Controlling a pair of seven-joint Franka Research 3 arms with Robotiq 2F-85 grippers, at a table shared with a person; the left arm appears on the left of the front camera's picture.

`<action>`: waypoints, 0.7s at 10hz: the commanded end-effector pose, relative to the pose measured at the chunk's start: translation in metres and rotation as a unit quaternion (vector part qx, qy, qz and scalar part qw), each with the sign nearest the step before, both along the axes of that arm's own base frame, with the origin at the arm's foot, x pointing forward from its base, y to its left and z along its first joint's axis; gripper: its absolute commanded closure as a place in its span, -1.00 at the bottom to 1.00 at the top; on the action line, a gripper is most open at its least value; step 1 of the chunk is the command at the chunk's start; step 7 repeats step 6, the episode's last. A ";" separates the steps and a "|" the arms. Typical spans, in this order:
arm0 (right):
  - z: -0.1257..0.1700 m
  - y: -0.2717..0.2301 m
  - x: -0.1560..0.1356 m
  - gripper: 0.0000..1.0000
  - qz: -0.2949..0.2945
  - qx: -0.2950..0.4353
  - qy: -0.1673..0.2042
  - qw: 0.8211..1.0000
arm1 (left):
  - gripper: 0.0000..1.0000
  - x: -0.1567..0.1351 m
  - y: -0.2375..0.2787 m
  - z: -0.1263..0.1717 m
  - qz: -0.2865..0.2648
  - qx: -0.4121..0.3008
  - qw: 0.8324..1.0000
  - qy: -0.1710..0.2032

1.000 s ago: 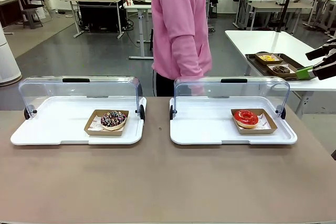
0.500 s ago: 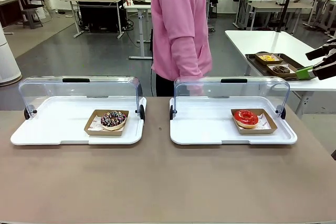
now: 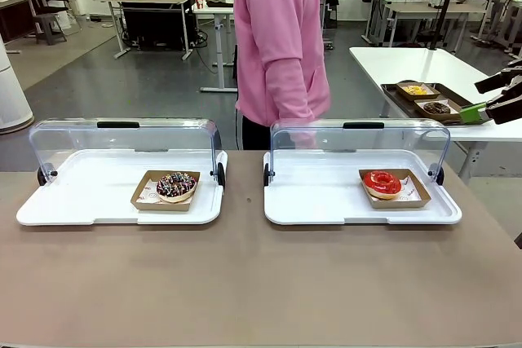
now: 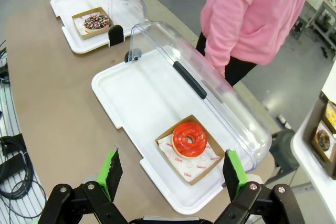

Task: Provide the desired donut to the person.
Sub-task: Place the picked Paper togo box onto the Handle tray extended by the person.

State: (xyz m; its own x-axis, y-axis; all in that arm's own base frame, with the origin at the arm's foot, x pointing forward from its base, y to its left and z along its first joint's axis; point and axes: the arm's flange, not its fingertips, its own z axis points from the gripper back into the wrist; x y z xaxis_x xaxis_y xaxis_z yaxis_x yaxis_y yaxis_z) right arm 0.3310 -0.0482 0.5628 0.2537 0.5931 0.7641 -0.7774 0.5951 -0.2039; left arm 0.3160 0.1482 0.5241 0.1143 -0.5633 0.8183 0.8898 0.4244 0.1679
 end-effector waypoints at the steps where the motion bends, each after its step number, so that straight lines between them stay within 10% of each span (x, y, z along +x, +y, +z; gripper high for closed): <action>1: -0.001 0.000 0.001 -1.00 -0.001 -0.003 0.002 1.000 | -1.00 -0.001 0.000 0.001 -0.002 -0.005 1.000 -0.007; 7: -0.001 0.000 0.001 -1.00 -0.001 -0.003 0.002 1.000 | -1.00 -0.001 0.000 0.001 -0.002 -0.005 1.000 -0.007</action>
